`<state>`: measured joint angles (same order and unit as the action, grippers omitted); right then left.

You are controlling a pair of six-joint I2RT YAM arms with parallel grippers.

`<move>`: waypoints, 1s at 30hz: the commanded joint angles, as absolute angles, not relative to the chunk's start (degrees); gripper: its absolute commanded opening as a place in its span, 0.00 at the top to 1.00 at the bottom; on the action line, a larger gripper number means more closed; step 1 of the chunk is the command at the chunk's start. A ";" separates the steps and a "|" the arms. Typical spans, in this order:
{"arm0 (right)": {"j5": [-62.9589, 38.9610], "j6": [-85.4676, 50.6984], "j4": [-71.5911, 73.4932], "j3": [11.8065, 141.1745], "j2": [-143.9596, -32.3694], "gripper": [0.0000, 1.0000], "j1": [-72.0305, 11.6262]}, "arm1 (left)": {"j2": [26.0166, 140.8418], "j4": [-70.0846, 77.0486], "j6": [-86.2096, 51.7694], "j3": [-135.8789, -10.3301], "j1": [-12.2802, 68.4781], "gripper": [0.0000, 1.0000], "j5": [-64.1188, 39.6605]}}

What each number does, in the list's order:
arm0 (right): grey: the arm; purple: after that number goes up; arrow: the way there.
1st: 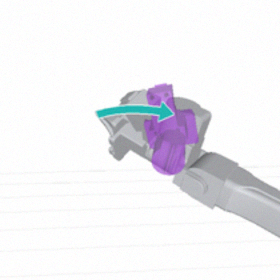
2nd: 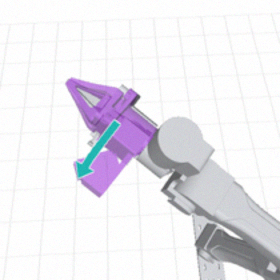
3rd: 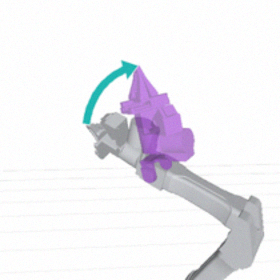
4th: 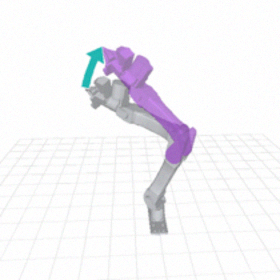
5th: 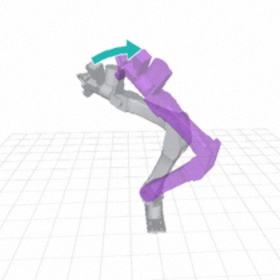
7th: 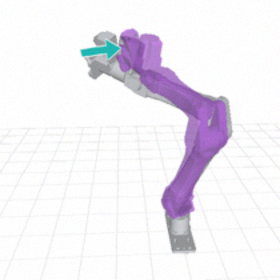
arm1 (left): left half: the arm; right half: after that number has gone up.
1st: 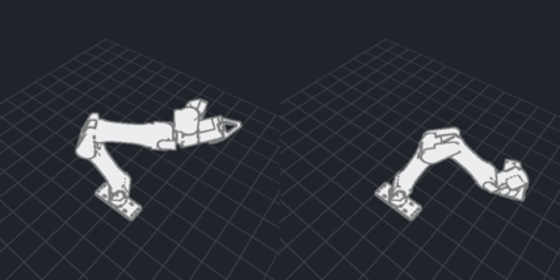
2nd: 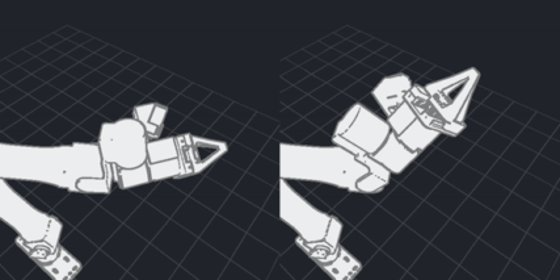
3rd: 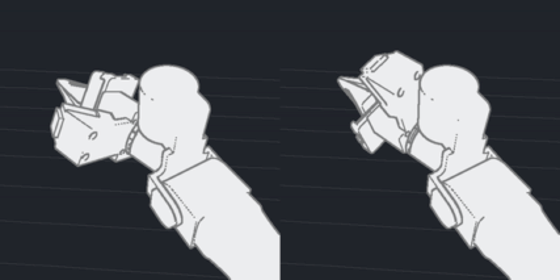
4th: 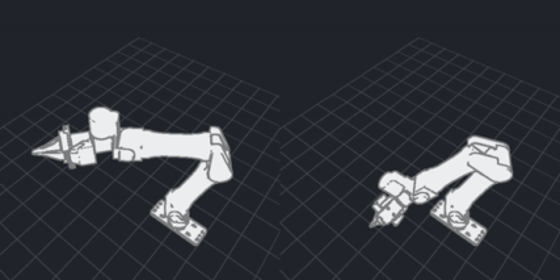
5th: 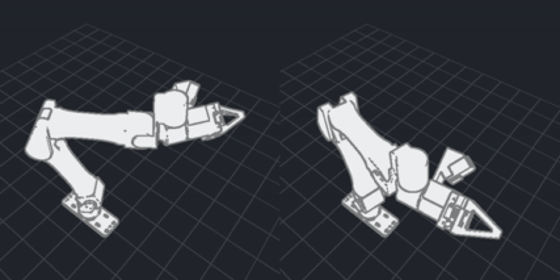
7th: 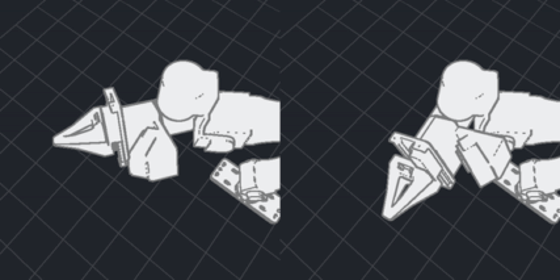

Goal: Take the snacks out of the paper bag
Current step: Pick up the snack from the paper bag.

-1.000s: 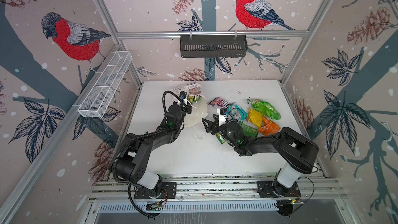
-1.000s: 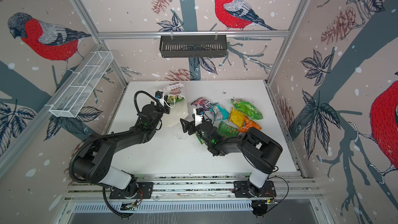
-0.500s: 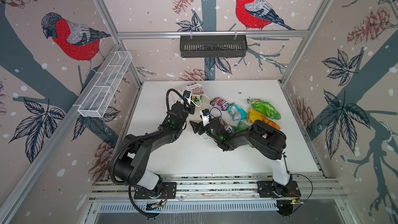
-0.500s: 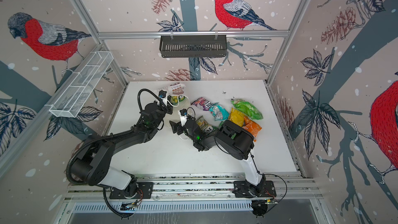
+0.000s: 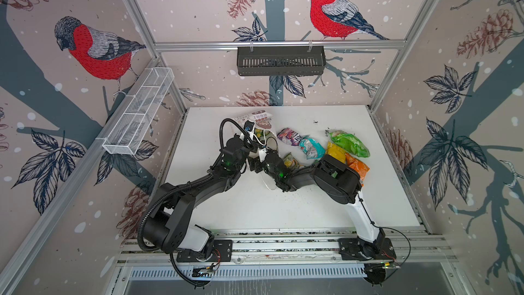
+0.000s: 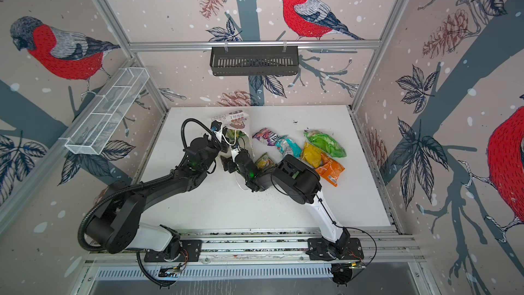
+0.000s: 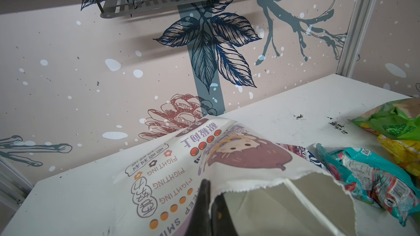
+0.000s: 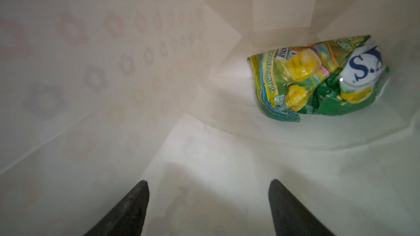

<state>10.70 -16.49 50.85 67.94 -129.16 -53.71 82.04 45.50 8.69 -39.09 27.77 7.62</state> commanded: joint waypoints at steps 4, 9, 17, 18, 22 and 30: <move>13.17 -16.67 47.62 70.98 -131.01 0.15 -52.89 | 80.36 47.84 10.19 -39.20 28.64 1.00 7.44; 15.15 -14.38 47.64 72.45 -131.50 0.14 -52.73 | 79.48 46.82 10.80 -39.27 29.57 1.00 7.78; 15.42 -14.67 45.34 76.48 -133.11 0.12 -51.86 | 78.84 46.92 10.90 -38.37 30.54 1.00 7.43; 15.67 -14.69 44.67 77.22 -133.52 0.12 -51.86 | 78.84 47.03 10.86 -38.23 30.67 1.00 7.19; 18.55 -16.37 41.72 79.50 -134.80 0.00 -51.83 | 78.68 47.24 10.33 -37.47 31.02 1.00 6.77; 20.19 -21.79 30.76 86.52 -137.21 0.00 -50.75 | 77.29 49.56 8.88 -35.27 31.73 1.00 5.90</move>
